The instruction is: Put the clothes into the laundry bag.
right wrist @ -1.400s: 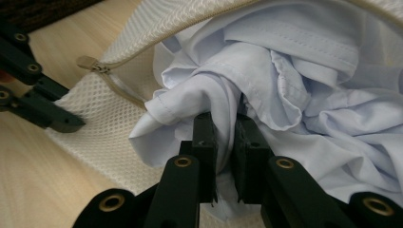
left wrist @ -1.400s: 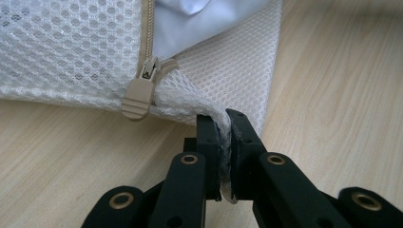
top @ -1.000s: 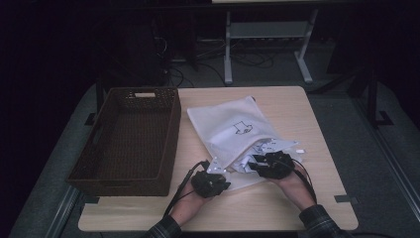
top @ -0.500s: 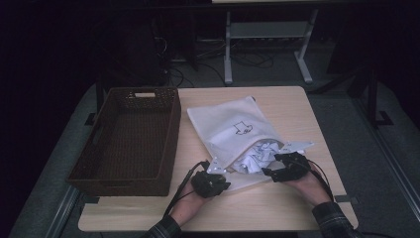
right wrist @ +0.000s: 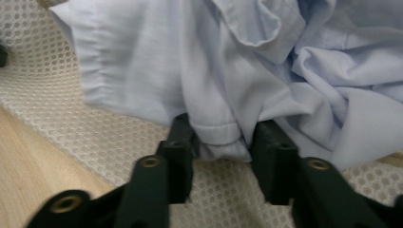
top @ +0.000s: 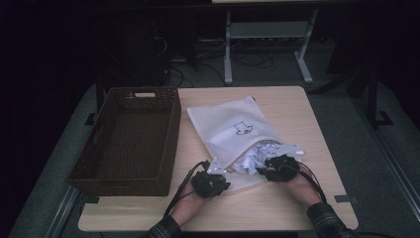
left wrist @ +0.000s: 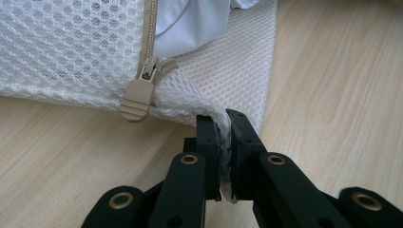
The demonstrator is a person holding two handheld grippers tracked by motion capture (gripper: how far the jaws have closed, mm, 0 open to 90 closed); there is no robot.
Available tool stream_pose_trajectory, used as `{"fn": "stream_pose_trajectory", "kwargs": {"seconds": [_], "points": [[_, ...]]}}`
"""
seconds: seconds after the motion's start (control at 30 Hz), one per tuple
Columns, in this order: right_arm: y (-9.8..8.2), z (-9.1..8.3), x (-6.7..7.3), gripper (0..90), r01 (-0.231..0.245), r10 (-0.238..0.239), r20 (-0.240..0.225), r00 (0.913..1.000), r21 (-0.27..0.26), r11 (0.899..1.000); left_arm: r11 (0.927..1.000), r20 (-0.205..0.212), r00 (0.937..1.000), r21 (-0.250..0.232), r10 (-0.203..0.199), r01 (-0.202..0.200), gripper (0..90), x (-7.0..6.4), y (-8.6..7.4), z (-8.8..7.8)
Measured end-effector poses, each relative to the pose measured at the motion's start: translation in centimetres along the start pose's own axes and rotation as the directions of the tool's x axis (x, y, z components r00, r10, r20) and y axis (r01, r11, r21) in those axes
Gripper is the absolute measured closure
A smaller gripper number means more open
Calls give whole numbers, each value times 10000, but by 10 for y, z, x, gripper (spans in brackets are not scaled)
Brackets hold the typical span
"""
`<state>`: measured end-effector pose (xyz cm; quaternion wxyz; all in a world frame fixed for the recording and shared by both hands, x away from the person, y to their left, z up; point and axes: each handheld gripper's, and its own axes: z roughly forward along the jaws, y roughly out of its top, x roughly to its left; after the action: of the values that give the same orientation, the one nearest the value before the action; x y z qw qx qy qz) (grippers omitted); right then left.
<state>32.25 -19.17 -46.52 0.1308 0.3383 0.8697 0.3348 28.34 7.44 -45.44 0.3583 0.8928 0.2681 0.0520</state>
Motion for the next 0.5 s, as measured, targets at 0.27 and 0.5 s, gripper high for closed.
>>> {"fn": "stream_pose_trajectory", "kwargs": {"seconds": [0.27, 0.5], "points": [[7, -1, 2, 802, -464, 459, -184, 9988, -258, 9986, 10000, 12, 10000, 15, 49, -49, 846, 0, 1, -1], [18, 0, 10, 807, -540, 532, -206, 9984, -401, 9977, 9999, 25, 9999, -31, 111, -111, 846, -1, 1, -1]]}}
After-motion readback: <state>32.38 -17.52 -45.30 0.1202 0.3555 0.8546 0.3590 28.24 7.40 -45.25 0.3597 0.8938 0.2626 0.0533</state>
